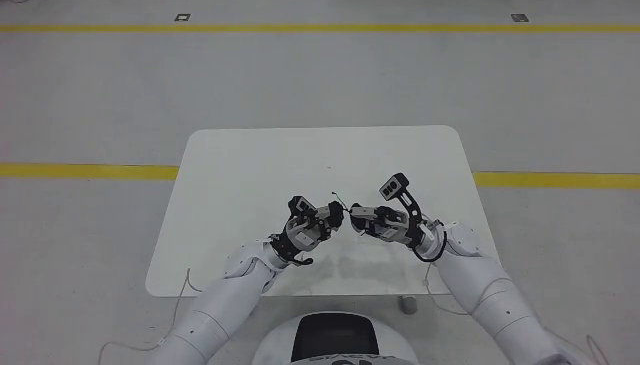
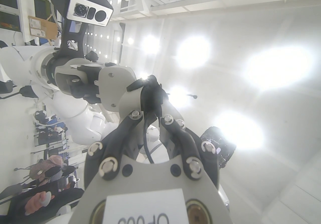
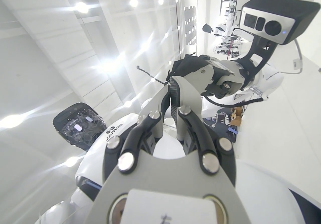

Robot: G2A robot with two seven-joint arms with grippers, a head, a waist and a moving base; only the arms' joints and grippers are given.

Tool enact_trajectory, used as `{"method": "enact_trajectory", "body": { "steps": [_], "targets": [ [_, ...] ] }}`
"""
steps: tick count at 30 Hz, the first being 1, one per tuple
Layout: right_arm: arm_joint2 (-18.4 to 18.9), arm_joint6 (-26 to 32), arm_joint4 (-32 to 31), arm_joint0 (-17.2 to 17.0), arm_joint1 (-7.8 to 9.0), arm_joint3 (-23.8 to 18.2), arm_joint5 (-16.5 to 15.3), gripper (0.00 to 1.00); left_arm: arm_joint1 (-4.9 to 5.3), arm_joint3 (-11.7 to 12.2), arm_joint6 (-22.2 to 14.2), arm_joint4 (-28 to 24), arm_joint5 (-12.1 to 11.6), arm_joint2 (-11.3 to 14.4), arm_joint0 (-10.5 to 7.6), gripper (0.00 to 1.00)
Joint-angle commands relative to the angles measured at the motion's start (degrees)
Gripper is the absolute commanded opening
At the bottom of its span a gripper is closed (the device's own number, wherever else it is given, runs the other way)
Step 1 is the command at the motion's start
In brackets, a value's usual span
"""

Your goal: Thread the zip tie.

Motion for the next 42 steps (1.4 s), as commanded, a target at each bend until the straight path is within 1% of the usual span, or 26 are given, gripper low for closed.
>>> {"method": "enact_trajectory", "body": {
  "steps": [1, 25, 42],
  "targets": [
    [0.1, 0.1, 0.0, 0.0, -0.02, 0.1, 0.0, 0.00, 0.00, 0.0, 0.0, 0.0, 0.0, 0.0, 0.00, 0.00],
    [1.5, 0.3, -1.3, -0.2, -0.13, 1.3, 0.3, 0.00, 0.00, 0.0, 0.0, 0.0, 0.0, 0.0, 0.00, 0.00],
    [1.7, -0.2, -2.6, -0.2, -0.31, 2.4, 0.4, 0.00, 0.00, 0.0, 0.0, 0.0, 0.0, 0.0, 0.00, 0.00]
  ]
}}
